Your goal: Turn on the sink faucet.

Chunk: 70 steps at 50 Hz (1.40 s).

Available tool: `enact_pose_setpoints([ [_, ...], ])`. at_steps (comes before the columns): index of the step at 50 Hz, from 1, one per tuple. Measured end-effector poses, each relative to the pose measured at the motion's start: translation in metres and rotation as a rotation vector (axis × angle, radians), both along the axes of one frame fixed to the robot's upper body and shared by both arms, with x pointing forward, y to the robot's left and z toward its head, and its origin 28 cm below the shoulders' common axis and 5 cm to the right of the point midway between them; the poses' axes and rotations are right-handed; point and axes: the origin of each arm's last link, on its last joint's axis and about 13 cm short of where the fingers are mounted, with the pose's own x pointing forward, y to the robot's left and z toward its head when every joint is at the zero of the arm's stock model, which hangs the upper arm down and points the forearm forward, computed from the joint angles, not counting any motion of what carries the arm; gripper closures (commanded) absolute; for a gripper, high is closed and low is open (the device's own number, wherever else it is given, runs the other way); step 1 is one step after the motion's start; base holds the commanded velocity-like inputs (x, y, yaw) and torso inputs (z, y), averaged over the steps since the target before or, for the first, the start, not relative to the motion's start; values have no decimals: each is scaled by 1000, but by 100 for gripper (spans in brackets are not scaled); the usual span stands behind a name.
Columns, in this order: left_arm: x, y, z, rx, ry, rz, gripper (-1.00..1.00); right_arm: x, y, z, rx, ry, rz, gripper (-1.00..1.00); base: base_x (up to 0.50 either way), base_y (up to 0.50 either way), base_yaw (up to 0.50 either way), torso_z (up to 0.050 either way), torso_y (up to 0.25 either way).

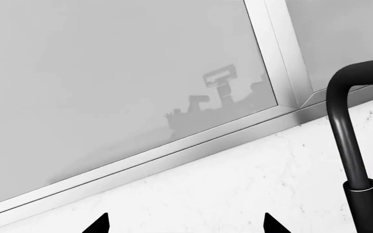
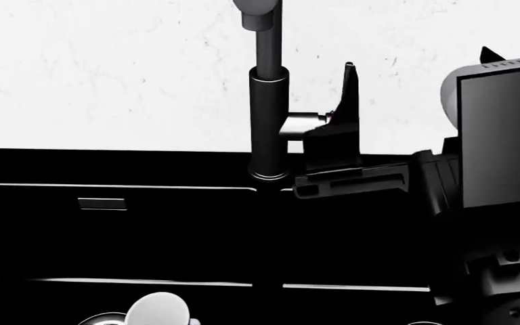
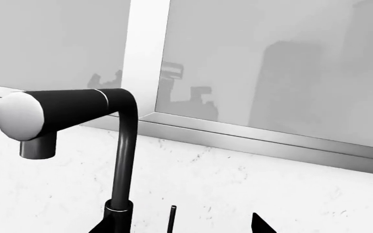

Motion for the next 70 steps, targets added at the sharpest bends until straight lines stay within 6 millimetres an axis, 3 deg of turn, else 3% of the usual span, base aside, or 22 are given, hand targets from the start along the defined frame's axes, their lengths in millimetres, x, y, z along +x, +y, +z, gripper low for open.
enact_pose_setpoints([
  [24,4,-2,-7,25,29,-12,-100,53,1,5,17,134,21,-100,0,0,0,3,-11],
  [59,2,-7,-8,51,36,-31,-100,99,0,5,-2,237,-12,-100,0,0,0,7,-8],
  [70,2,-7,-9,62,28,-36,-100,113,2,7,-19,267,-22,-100,0,0,0,39,-131],
])
